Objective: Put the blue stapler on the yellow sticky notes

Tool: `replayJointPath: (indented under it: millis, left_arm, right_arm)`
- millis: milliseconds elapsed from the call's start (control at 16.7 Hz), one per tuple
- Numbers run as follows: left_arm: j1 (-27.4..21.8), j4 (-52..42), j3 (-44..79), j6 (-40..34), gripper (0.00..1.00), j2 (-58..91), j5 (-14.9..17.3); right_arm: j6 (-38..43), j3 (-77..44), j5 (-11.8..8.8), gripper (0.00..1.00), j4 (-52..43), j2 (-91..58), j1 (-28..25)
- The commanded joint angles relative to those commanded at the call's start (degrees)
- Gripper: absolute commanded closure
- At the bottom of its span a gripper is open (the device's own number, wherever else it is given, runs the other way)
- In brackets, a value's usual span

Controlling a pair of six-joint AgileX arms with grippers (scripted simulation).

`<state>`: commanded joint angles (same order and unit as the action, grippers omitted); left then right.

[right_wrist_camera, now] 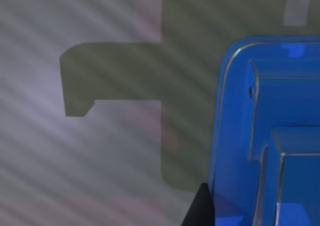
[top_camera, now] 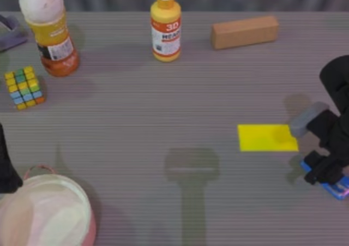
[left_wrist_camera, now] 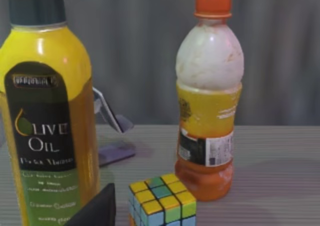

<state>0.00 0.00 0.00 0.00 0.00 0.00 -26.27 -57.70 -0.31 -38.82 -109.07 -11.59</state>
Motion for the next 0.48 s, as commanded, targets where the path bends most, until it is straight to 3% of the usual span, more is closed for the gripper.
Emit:
replayJointPath:
  millis: [480]
  left_arm:
    - [0.00,0.00,0.00,0.00,0.00,0.00,0.00]
  right_arm:
    - [-0.11,-0.75,0.01,1.00,-0.96,0.40,-0.02]
